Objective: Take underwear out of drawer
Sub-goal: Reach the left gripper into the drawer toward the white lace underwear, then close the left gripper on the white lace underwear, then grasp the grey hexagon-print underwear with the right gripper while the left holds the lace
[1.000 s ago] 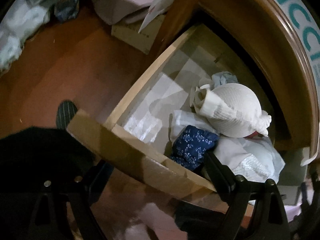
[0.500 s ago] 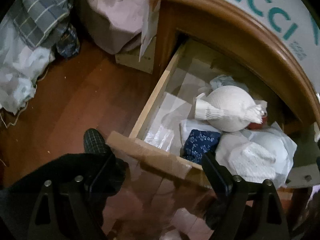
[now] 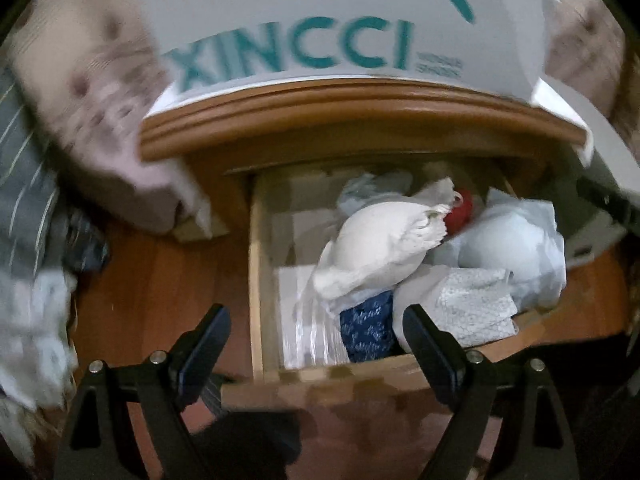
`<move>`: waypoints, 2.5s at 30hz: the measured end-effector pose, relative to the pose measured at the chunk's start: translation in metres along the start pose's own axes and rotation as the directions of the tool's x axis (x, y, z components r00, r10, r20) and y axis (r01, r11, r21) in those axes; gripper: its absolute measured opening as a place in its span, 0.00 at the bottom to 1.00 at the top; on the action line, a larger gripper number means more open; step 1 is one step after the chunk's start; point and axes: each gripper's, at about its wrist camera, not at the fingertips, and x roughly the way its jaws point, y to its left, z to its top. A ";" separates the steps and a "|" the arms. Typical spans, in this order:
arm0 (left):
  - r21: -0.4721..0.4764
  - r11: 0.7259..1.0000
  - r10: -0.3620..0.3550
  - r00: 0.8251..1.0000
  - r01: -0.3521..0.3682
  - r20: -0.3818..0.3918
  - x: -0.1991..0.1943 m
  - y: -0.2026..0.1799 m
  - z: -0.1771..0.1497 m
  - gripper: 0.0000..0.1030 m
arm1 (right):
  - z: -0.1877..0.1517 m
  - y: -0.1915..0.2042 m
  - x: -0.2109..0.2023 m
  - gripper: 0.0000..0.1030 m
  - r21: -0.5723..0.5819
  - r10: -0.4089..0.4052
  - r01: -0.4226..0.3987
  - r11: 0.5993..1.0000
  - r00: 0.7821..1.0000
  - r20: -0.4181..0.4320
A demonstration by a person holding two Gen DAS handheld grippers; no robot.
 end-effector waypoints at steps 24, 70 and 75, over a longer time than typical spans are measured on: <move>0.139 0.976 -0.140 0.970 0.169 -0.198 0.111 -0.039 0.046 0.87 | -0.004 0.010 0.009 0.99 -0.062 -0.001 -0.002 0.998 0.999 -0.043; -0.344 0.903 -0.299 0.951 0.257 -0.074 0.071 0.041 0.005 0.31 | -0.056 0.164 0.126 0.81 -0.307 0.012 -0.312 0.899 0.719 -0.695; -0.347 0.901 -0.303 0.950 0.260 -0.074 0.071 0.043 0.005 0.31 | -0.069 0.169 0.133 0.71 -0.371 -0.059 -0.289 0.883 0.715 -0.696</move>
